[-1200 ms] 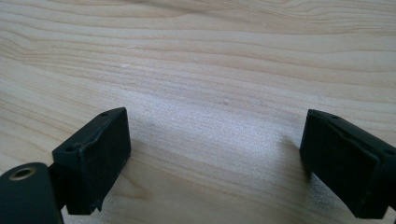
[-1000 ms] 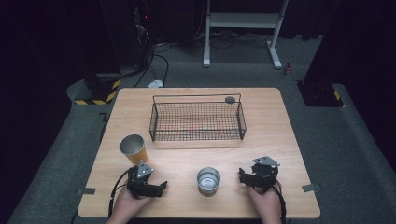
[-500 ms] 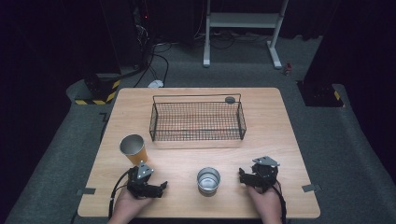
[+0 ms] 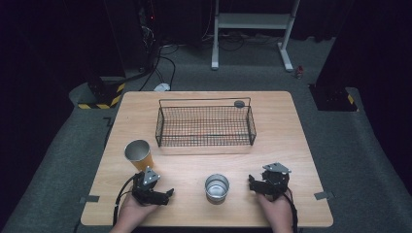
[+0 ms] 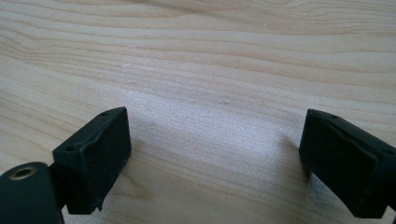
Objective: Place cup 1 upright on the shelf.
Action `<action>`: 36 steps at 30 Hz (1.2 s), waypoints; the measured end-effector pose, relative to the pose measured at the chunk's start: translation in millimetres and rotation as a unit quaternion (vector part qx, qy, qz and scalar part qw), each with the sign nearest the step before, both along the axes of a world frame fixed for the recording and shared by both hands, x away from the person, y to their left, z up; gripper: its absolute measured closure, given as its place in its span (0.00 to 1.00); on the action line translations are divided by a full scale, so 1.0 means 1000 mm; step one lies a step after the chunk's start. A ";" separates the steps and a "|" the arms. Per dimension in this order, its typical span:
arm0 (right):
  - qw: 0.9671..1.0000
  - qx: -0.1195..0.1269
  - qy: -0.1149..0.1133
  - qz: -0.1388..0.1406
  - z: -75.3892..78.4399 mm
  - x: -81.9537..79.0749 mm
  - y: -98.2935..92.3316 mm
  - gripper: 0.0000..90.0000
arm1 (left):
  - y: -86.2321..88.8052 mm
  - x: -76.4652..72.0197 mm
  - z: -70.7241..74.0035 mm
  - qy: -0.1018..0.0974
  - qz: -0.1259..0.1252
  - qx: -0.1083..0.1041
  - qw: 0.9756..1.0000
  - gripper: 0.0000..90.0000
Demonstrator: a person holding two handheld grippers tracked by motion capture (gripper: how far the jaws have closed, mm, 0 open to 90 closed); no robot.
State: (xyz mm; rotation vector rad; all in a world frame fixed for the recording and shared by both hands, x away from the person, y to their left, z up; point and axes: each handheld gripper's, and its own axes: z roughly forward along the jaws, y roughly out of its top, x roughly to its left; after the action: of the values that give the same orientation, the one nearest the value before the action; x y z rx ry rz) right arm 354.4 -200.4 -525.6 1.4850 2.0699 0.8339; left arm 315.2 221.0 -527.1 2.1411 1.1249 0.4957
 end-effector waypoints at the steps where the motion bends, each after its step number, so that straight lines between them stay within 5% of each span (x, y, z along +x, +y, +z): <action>1: 1.000 0.000 0.000 0.000 0.000 0.000 0.000 0.10 | 0.001 0.000 0.001 -0.005 -0.001 0.001 1.000 0.01; 19: 1.000 0.000 0.000 0.000 0.000 0.000 0.000 0.10 | 0.028 -0.005 0.011 -0.010 -0.001 -0.052 0.999 0.01; 29: 1.000 0.000 0.000 0.000 0.000 0.000 0.000 0.10 | 0.056 -0.012 0.016 -0.020 0.038 -0.085 0.995 0.01; 36: 1.000 0.002 0.002 0.000 0.000 0.000 0.000 0.10 | 0.067 -0.015 0.018 -0.045 0.066 -0.078 0.994 0.01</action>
State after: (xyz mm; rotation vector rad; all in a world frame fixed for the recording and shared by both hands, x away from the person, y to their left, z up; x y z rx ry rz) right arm 354.6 -200.2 -525.4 1.4898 2.0731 0.8350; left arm 299.7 288.2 -508.8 1.9014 1.2179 0.5402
